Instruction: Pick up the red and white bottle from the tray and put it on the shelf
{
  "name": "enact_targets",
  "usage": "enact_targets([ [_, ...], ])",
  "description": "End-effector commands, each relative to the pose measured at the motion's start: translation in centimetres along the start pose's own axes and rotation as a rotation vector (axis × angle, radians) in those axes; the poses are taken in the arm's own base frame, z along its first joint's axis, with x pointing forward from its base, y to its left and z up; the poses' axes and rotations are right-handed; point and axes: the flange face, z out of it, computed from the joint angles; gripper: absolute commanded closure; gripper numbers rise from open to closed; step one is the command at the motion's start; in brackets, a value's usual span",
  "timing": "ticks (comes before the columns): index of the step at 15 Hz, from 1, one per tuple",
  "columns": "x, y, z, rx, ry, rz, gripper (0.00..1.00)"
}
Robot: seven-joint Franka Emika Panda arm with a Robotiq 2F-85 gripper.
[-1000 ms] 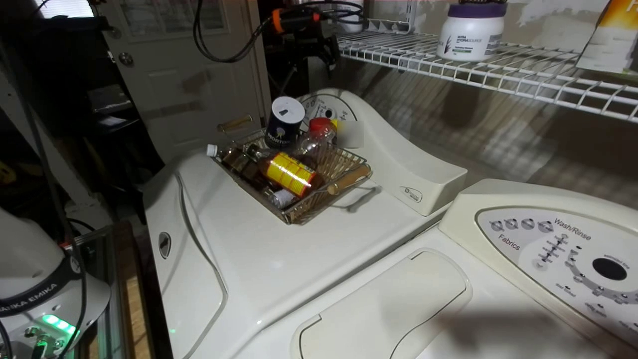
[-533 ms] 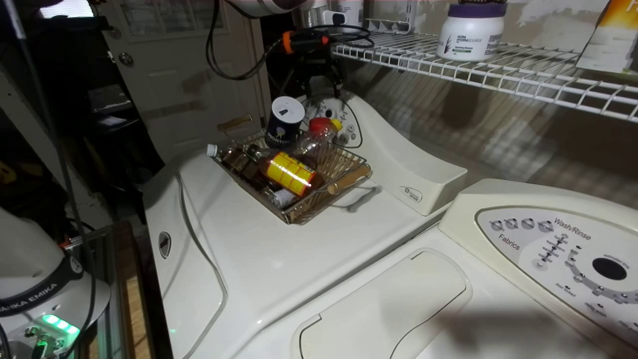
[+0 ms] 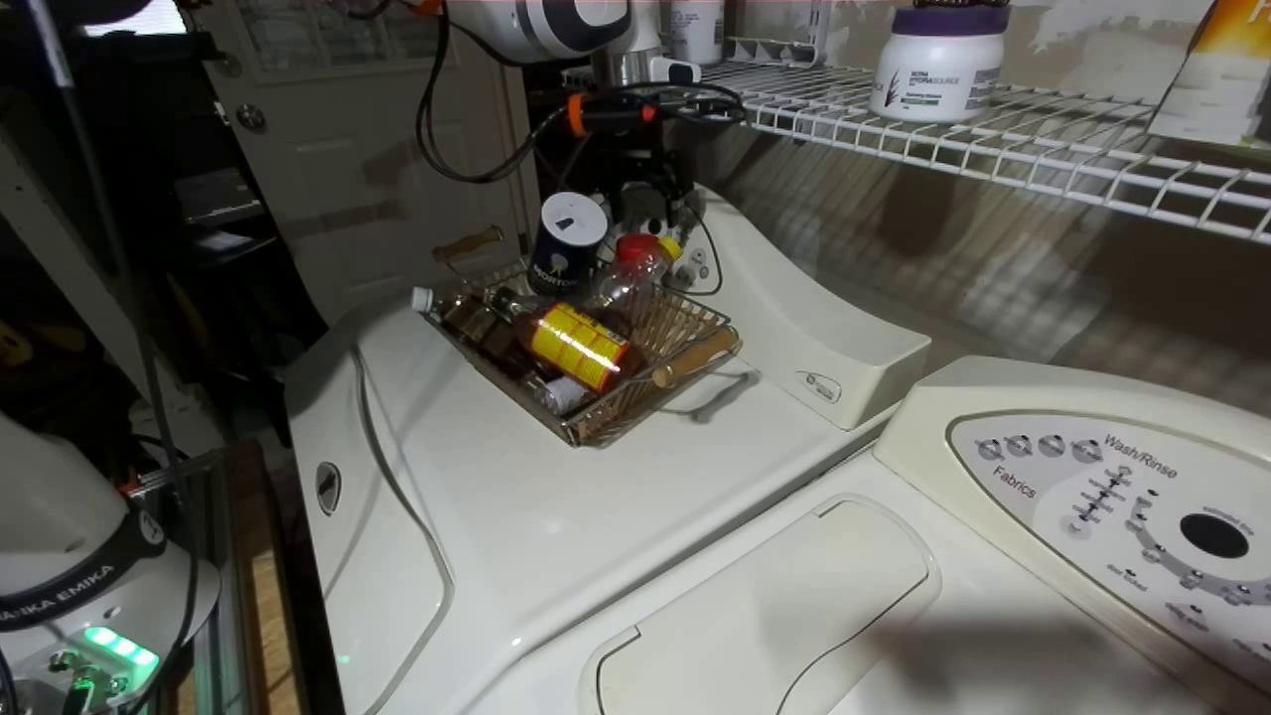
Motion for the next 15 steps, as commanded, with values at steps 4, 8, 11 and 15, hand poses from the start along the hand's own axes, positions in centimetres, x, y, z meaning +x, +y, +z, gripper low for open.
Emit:
enact_targets([
  [4, -0.7, -0.3, 1.1, 0.011, -0.082, 0.039, 0.00],
  [8, -1.0, -0.9, -1.2, 0.013, -0.019, 0.122, 0.00],
  [11, -1.7, -1.5, -2.3, -0.007, -0.040, 0.190, 0.00],
  [15, -2.6, -2.5, -3.3, -0.017, -0.073, 0.236, 0.00],
])
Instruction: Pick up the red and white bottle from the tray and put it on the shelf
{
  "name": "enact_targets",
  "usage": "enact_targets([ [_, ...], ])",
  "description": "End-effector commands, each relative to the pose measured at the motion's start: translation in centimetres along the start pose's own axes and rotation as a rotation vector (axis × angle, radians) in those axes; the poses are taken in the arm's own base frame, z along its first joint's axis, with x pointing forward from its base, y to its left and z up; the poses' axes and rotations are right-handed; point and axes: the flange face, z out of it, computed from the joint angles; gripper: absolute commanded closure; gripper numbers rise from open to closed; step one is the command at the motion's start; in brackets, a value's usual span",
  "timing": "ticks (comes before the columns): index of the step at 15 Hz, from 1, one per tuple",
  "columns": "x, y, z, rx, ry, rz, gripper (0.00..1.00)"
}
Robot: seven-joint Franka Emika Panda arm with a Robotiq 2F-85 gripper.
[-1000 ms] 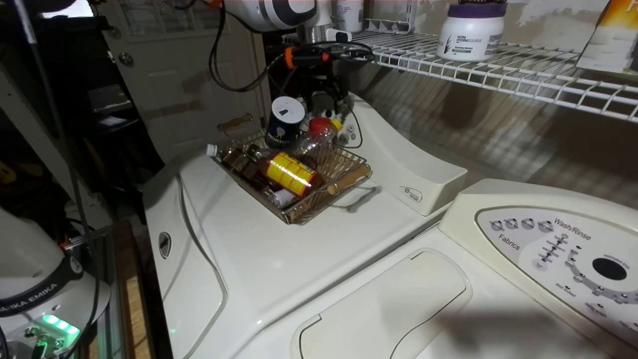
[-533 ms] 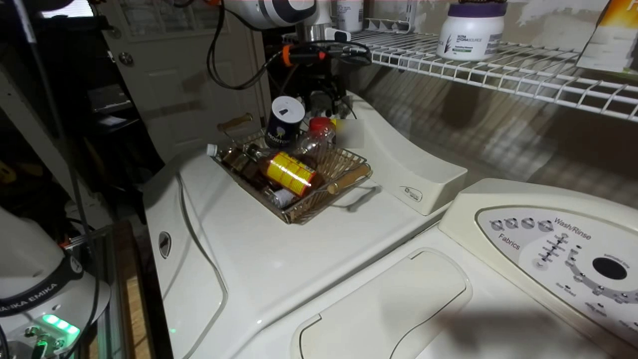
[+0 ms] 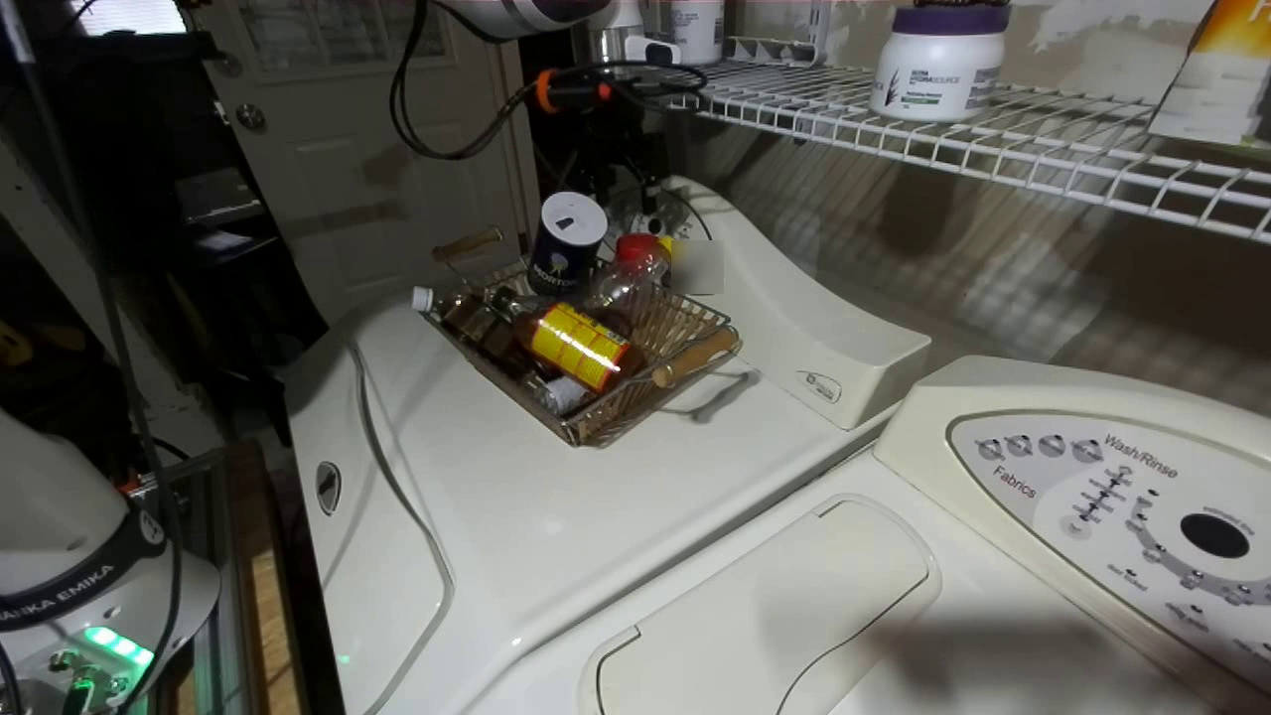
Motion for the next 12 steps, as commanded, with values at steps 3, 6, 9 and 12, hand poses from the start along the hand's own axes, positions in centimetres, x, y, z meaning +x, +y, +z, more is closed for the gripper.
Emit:
enact_targets([
  [3, -1.9, -0.2, 0.3, -0.016, -0.064, 0.023, 0.00],
  [6, -1.5, 0.7, 2.1, 0.000, -0.057, 0.025, 0.00],
  [9, -0.9, 1.3, 3.1, -0.003, -0.009, 0.031, 0.00],
  [12, -0.5, 1.5, 3.6, 0.001, 0.022, 0.029, 0.00],
])
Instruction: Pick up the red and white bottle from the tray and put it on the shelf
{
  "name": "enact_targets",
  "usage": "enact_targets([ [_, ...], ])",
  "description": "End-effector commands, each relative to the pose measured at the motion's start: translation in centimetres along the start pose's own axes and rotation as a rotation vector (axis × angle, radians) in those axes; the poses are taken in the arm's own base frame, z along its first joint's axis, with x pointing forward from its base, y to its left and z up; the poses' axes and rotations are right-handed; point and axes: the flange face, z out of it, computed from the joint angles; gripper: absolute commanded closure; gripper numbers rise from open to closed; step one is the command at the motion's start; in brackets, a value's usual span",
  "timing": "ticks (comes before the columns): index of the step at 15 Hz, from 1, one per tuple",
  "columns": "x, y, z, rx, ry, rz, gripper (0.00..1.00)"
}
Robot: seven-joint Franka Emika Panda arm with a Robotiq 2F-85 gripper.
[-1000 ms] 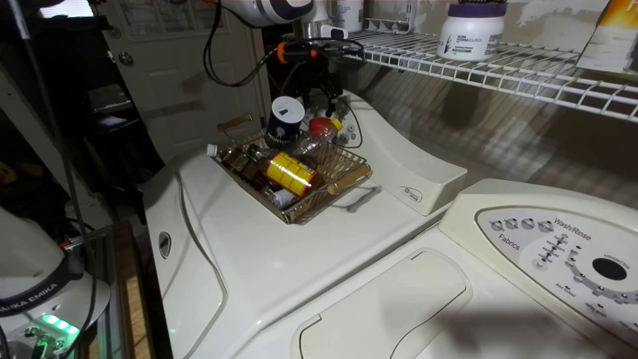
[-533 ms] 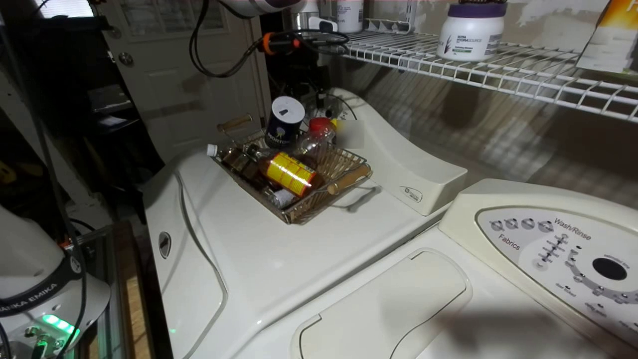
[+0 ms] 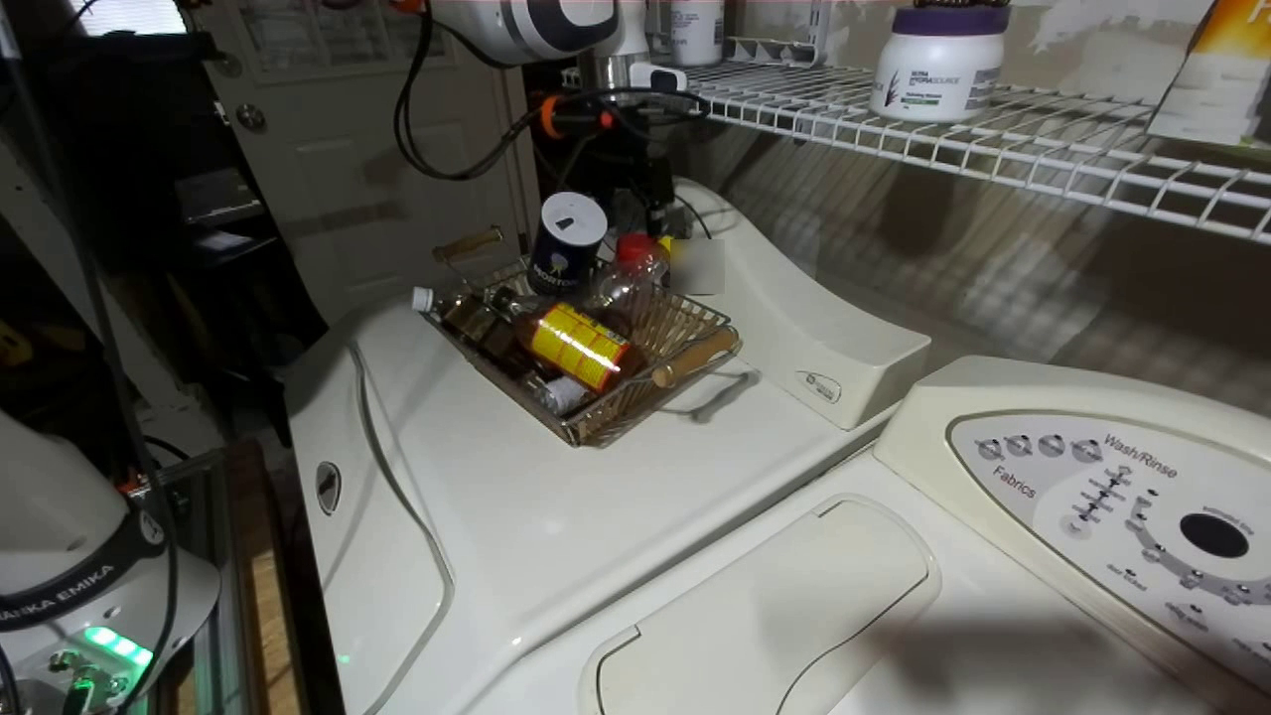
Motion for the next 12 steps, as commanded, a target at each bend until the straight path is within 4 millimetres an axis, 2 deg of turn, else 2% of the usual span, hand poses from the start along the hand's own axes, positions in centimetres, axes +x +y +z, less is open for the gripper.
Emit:
enact_targets([
  [1, 0.1, 0.2, 1.1, 0.009, 0.020, -0.008, 0.00],
  [4, -0.4, 0.3, 1.4, 0.007, -0.035, 0.002, 0.00],
  [9, -2.4, -0.3, -0.2, -0.019, -0.127, 0.033, 0.00],
  [12, -2.5, -0.8, 1.0, 0.000, -0.181, 0.012, 0.00],
])
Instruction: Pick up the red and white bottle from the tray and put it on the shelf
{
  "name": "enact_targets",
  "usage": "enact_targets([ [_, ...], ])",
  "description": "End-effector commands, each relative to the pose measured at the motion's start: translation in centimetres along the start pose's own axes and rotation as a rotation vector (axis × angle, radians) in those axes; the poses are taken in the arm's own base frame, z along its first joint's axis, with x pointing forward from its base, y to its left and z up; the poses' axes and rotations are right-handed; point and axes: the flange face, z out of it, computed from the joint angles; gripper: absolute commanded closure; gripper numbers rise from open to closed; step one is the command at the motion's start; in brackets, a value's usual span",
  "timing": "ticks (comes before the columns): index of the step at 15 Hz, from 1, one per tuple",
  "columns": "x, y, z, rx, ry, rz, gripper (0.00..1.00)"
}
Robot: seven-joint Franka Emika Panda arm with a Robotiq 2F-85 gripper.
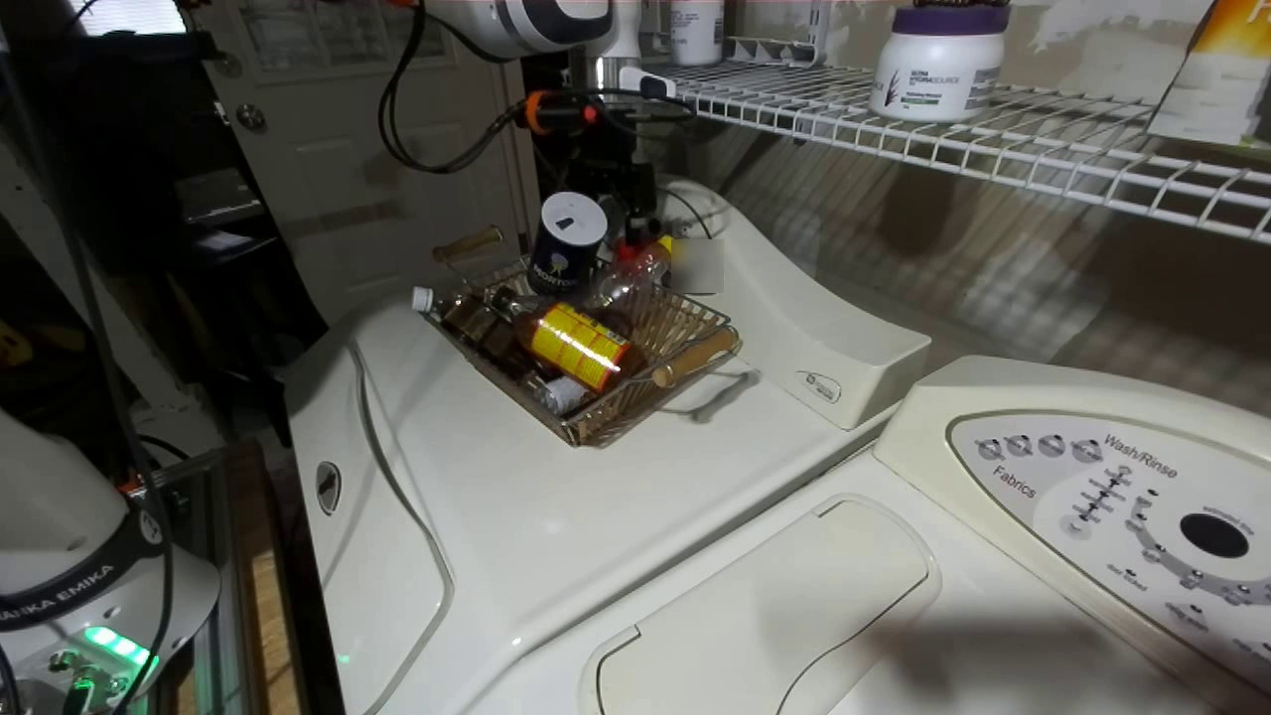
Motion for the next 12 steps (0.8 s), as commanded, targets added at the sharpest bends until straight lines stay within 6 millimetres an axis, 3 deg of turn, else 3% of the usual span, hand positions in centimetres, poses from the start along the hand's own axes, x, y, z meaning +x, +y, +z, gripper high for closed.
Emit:
enact_targets([
  [1, -0.4, -0.6, 1.2, 0.006, -0.050, -0.007, 0.00],
  [12, 1.2, -0.2, 2.5, 0.017, 0.056, -0.011, 0.00],
])
